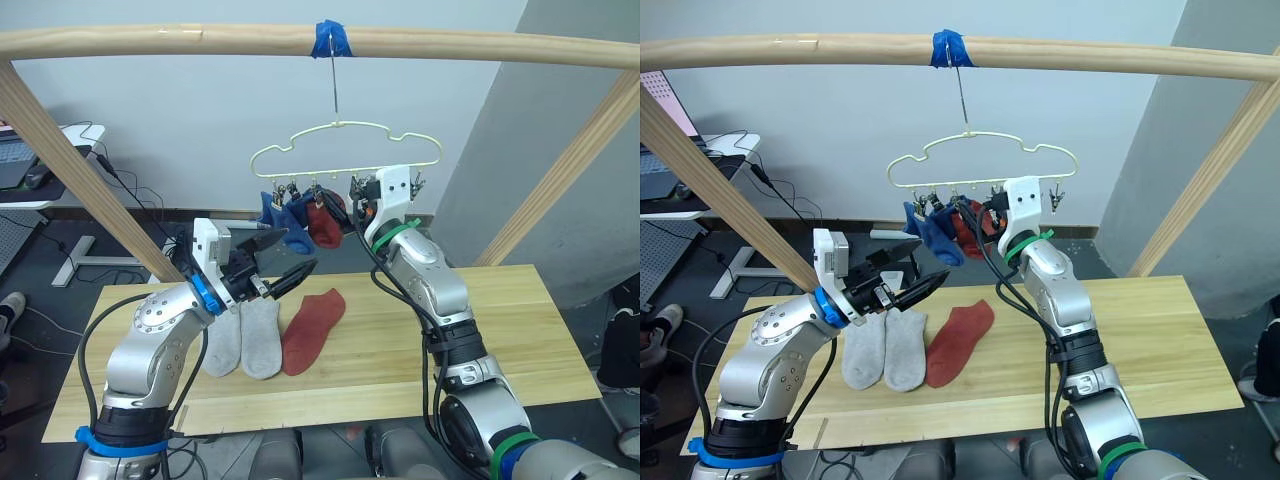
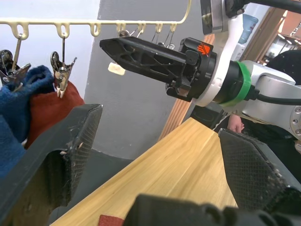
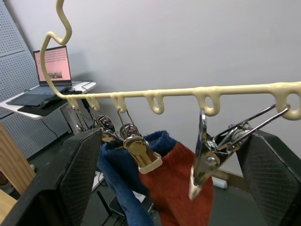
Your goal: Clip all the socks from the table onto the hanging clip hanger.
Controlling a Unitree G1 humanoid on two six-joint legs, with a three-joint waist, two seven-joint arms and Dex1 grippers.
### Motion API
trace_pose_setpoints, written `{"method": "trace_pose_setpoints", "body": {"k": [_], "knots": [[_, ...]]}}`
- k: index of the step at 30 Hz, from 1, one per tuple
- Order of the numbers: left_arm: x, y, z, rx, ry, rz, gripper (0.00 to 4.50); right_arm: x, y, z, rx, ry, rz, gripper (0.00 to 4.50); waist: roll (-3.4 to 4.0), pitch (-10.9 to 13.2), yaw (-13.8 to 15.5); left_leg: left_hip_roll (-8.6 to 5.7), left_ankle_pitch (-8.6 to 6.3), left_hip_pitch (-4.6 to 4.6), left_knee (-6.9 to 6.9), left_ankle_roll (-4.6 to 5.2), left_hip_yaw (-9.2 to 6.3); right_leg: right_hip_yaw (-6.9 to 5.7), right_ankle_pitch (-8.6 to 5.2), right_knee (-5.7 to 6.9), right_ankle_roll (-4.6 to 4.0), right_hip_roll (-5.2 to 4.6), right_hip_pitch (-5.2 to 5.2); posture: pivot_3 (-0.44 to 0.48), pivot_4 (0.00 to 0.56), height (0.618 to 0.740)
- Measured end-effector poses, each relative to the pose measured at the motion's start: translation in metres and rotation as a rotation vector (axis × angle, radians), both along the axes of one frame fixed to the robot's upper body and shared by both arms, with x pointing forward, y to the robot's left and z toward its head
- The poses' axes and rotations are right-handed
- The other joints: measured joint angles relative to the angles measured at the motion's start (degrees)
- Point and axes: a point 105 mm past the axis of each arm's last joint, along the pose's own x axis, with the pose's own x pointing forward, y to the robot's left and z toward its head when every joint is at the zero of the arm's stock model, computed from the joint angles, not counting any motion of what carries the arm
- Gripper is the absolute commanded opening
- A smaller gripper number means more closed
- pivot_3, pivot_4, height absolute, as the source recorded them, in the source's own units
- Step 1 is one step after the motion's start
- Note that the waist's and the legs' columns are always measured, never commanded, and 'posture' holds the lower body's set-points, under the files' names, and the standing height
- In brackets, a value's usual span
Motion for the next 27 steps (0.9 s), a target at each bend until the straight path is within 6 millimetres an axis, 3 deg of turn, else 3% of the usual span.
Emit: {"method": "trace_pose_setpoints", "body": {"k": [20,23,27], "knots": [[0.0,0.0,-0.002,0.006,0.003,0.009,4.5,0.007,-0.011,-0.002,0.018,0.013,-0.062,4.47,0.0,0.0,0.0,0.0,0.0,0.0,0.0,0.0,-0.01,-0.01,0.0,0.01,0.0,0.0,0.0,0.037,0.138,0.74],[0.0,-0.001,-0.003,0.007,0.004,0.004,4.5,0.007,-0.011,-0.001,0.018,0.01,-0.063,3.95,0.0,0.0,0.0,0.0,0.0,0.0,0.0,0.0,-0.01,-0.01,0.0,0.01,0.0,0.0,0.0,0.037,0.137,0.74],[0.0,-0.001,-0.002,0.007,-0.005,0.004,4.5,0.008,-0.011,0.001,0.019,0.003,-0.07,2.55,0.0,0.0,0.0,0.0,0.0,0.0,0.0,0.0,-0.01,-0.01,0.0,0.01,0.0,0.0,0.0,0.037,0.138,0.74]]}}
